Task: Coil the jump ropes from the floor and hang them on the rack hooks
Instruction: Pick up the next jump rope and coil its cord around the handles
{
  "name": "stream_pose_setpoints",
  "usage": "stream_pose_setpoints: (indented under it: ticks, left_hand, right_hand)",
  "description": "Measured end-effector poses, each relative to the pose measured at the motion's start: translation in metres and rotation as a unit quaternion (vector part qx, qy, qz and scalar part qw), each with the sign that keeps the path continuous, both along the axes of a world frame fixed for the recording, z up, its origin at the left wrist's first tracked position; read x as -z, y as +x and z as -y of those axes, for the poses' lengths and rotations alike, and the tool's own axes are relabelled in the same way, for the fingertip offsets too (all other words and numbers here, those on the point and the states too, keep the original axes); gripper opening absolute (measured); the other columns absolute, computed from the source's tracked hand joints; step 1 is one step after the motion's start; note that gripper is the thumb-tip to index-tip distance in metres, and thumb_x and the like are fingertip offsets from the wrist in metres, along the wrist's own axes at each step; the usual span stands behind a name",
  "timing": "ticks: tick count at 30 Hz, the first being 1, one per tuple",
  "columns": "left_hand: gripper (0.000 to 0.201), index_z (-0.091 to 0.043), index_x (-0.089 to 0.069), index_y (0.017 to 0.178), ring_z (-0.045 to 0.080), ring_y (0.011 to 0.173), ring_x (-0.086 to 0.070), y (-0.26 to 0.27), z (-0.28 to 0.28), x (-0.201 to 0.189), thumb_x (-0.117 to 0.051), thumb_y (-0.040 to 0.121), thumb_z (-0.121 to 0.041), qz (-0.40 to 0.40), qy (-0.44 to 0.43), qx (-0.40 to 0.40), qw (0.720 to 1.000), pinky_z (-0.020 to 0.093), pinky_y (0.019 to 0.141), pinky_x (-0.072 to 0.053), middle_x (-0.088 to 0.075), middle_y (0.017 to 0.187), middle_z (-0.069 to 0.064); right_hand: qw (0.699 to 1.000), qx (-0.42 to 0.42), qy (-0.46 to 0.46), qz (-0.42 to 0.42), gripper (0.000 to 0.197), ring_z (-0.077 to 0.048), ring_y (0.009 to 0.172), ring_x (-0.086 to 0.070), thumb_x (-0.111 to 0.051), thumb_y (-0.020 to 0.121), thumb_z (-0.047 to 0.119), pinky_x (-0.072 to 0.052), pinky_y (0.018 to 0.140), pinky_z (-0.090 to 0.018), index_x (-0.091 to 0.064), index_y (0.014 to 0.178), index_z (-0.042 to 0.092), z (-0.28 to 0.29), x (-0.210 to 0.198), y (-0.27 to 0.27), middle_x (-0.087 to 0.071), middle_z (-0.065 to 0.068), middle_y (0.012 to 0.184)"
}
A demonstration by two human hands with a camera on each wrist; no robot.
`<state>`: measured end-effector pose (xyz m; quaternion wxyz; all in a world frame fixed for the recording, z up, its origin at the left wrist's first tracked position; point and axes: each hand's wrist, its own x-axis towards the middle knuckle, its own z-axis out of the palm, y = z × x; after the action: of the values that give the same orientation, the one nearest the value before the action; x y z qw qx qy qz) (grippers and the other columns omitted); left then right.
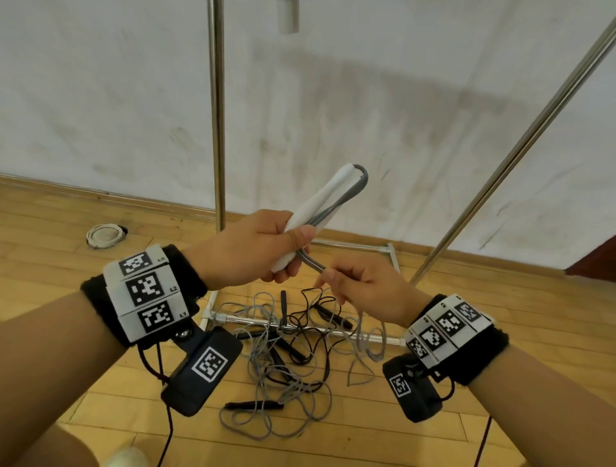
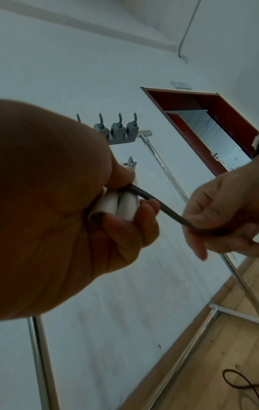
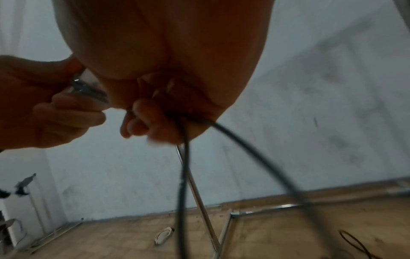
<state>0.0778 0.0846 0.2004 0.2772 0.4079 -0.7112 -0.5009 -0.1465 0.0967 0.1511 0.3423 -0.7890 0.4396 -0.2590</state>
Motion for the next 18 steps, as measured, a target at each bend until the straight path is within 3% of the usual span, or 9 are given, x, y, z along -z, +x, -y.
stream_pose_setpoints:
  ticks: [2,4,7,9,12,14,16,18]
  left_hand:
    - [0.035,-0.006,-0.058,0.094,0.016,0.055,-0.057,0.001,-0.002,-0.001,-0.046,0.099,-0.039,0.021,0.002,0.019,1.0,0.022,0.048,-0.043,-0.063,0.063,0.001]
    - [0.032,-0.008,-0.058,0.094,0.016,0.055,-0.056,0.001,-0.005,-0.002,-0.046,0.1,-0.037,0.044,0.0,0.056,0.997,0.022,0.048,-0.043,-0.063,0.064,0.001]
    - [0.025,-0.017,-0.058,0.091,0.013,0.055,-0.055,-0.001,-0.008,-0.002,-0.047,0.101,-0.036,0.09,-0.012,0.096,0.991,0.019,0.05,-0.044,-0.062,0.064,-0.002]
    - [0.025,-0.019,-0.058,0.091,0.012,0.054,-0.055,-0.001,-0.01,-0.003,-0.046,0.101,-0.039,0.137,-0.025,0.127,0.982,0.017,0.051,-0.043,-0.063,0.063,-0.002]
    - [0.021,-0.029,-0.057,0.087,0.008,0.053,-0.057,-0.001,-0.011,-0.002,-0.047,0.1,-0.043,0.219,-0.052,0.177,0.958,0.019,0.055,-0.048,-0.065,0.065,-0.001]
    - [0.025,-0.028,-0.059,0.085,0.006,0.053,-0.057,-0.002,-0.013,0.001,-0.048,0.099,-0.046,0.269,-0.058,0.201,0.94,0.024,0.058,-0.05,-0.066,0.066,-0.004]
    - [0.028,-0.026,-0.06,0.085,0.004,0.052,-0.056,-0.004,-0.015,0.005,-0.049,0.098,-0.049,0.317,-0.075,0.215,0.921,0.025,0.058,-0.049,-0.065,0.065,-0.005]
    - [0.031,-0.025,-0.059,0.084,0.006,0.051,-0.052,-0.008,-0.018,0.01,-0.048,0.097,-0.051,0.369,-0.102,0.23,0.895,0.027,0.057,-0.047,-0.061,0.065,-0.004]
  right_hand:
    - [0.999,-0.014,0.043,0.007,0.021,-0.012,0.054,-0.056,-0.051,0.101,0.029,-0.052,0.054,-0.031,-0.071,0.097,0.024,0.001,0.003,-0.007,-0.057,0.002,0.064]
    - [0.999,-0.008,0.037,-0.017,0.019,-0.013,0.053,-0.055,-0.054,0.1,0.027,-0.05,0.055,-0.031,-0.071,0.099,0.02,0.003,0.006,-0.014,-0.057,0.005,0.061]
    - [0.999,-0.006,0.034,-0.03,0.017,-0.011,0.052,-0.052,-0.057,0.096,0.031,-0.047,0.059,-0.033,-0.07,0.087,0.023,0.006,0.008,-0.016,-0.056,0.007,0.055]
    - [0.998,-0.021,0.042,-0.043,0.02,-0.008,0.052,-0.05,-0.059,0.096,0.029,-0.046,0.058,-0.029,-0.068,0.079,0.027,0.007,0.007,-0.016,-0.055,0.009,0.054]
    - [0.995,-0.038,0.067,-0.071,0.022,-0.003,0.054,-0.053,-0.065,0.093,0.015,-0.048,0.058,-0.022,-0.067,0.076,0.03,0.009,0.001,-0.023,-0.059,0.014,0.056]
    - [0.987,-0.069,0.076,-0.122,0.028,-0.001,0.062,-0.056,-0.068,0.089,0.003,-0.048,0.065,-0.024,-0.064,0.081,0.03,0.013,-0.003,-0.024,-0.062,0.015,0.065]
    - [0.979,-0.099,0.076,-0.163,0.028,0.002,0.063,-0.053,-0.068,0.09,0.007,-0.042,0.065,-0.021,-0.064,0.081,0.033,0.018,-0.005,-0.019,-0.061,0.016,0.068]
    - [0.975,-0.093,0.104,-0.172,0.018,-0.002,0.057,-0.049,-0.063,0.095,0.023,-0.038,0.059,-0.02,-0.07,0.079,0.025,0.021,-0.005,-0.014,-0.06,0.012,0.064]
